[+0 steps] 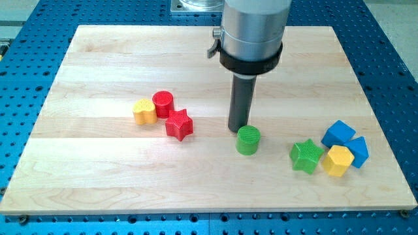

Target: Slightly push the red star to the left side

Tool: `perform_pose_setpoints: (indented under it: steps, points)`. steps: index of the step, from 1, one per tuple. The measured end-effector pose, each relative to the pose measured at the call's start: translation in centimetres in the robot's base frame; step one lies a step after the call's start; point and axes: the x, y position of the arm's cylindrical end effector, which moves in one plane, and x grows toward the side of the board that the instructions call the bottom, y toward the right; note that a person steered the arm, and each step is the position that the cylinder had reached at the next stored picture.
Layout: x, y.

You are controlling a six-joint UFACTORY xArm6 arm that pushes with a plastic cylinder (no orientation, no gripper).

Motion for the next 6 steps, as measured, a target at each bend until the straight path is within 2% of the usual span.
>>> perform_pose_setpoints:
  steps: [1,2,4,5,6]
  points:
    - [0.3,-3.3]
    - [3.5,-2.1]
    - [-0.6,8.7]
    - [-3.1,5.8]
    - [-2.1,-5.5]
